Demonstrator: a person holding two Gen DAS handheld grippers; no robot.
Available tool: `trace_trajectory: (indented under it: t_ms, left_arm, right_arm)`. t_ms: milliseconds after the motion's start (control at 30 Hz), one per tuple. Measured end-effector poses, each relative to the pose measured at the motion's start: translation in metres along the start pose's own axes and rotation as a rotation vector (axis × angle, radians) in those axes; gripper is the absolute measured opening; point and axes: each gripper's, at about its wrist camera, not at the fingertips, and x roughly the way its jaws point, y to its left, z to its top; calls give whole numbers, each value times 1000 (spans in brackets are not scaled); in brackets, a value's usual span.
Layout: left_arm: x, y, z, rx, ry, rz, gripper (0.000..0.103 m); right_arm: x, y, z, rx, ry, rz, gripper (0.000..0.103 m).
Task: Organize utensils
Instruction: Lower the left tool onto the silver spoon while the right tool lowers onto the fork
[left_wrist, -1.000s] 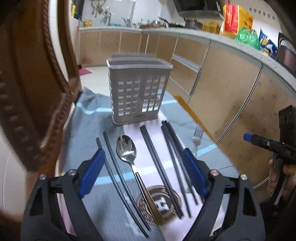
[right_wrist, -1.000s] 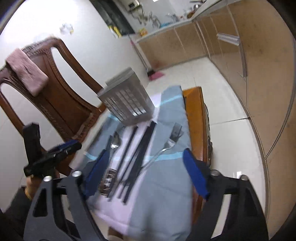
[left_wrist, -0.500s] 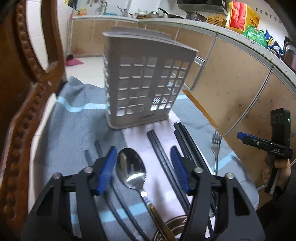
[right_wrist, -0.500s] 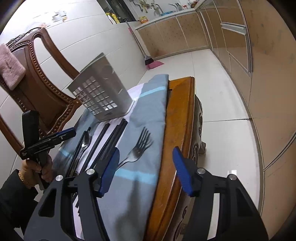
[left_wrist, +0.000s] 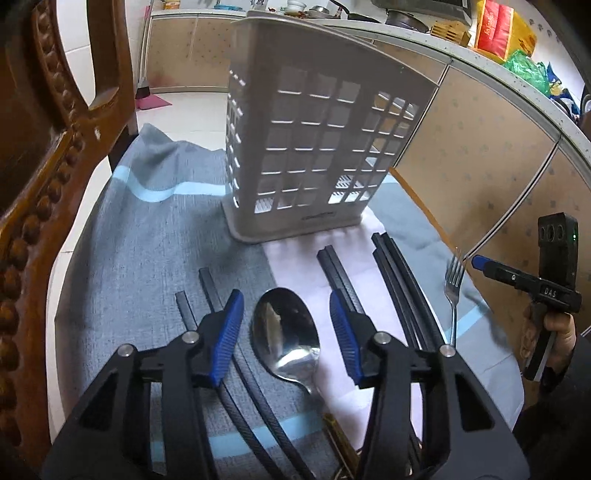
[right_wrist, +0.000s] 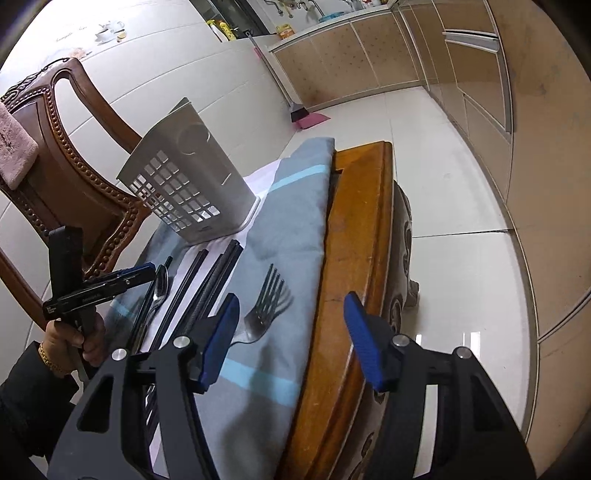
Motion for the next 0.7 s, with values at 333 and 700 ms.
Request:
trace_trajectory:
  t_ms: [333, 700]
  left_arm:
    - [20, 13, 1, -20, 53, -26, 44]
    - [21, 9, 5, -28, 64, -44, 12]
  right_arm:
    - [4, 0, 2, 5, -2, 0, 57]
    - [10, -2, 4, -31, -12, 28, 44]
